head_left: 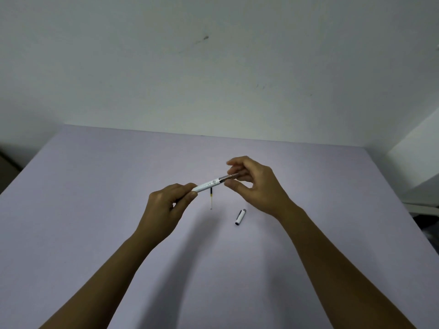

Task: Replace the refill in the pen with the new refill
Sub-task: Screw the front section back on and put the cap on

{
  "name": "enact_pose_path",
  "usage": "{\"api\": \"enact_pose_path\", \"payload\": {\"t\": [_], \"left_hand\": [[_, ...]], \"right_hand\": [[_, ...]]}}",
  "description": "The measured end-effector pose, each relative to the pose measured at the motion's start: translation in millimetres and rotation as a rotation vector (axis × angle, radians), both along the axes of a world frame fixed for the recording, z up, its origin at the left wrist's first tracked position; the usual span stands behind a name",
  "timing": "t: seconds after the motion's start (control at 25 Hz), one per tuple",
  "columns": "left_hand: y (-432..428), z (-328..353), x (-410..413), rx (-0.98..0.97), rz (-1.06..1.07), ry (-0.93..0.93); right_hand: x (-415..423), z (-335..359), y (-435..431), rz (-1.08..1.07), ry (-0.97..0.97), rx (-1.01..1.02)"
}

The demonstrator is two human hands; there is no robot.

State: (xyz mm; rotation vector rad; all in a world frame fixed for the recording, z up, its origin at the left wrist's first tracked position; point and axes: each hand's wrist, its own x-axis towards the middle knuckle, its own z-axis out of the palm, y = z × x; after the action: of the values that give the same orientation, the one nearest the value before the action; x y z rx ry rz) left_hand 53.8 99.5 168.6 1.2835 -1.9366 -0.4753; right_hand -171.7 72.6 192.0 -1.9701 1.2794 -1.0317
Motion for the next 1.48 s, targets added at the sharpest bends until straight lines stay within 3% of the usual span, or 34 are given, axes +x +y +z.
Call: {"api": "enact_pose_path", "payload": {"t": [0.16,0.36,0.56,0.88,1.04,1.2,1.48], "left_hand": [[0.3,1.0,0.7,-0.014,-0.011,-0.015],[4.1,0.7,3.0,-0.015,-0.015,-0.032],[6.7,2.4,1.8,-0.030,-0.029,-0.026],[14.7,2.8,0.8,-0.045,-0.040,-0.023],[18.5,3.0,2.1,-0.052,-0.046,-0.023],[18.8,3.9,4.3,-0.066,-0.042,-0.024],[22.2,4.5,4.2,-0.098,-0.018,-0.015]], "right_hand": [[1.2,-1.3,2.8,0.004,0.071,-0.045],[-0.8,-1.6,5.9,-0.021,0.062,0.122],[0.2,2.7,11.4,0.060,0.065,-0.053],[6.2,11.2,15.6,-0.069,0.256,-0.034],[2.2,13.3,22.2,0.007,0.125,0.068],[-0.4,11.0,24.2,0.082,0.198,-0.131],[10.4,15.3,21.0,-0.033,0.315,-0.104]]}}
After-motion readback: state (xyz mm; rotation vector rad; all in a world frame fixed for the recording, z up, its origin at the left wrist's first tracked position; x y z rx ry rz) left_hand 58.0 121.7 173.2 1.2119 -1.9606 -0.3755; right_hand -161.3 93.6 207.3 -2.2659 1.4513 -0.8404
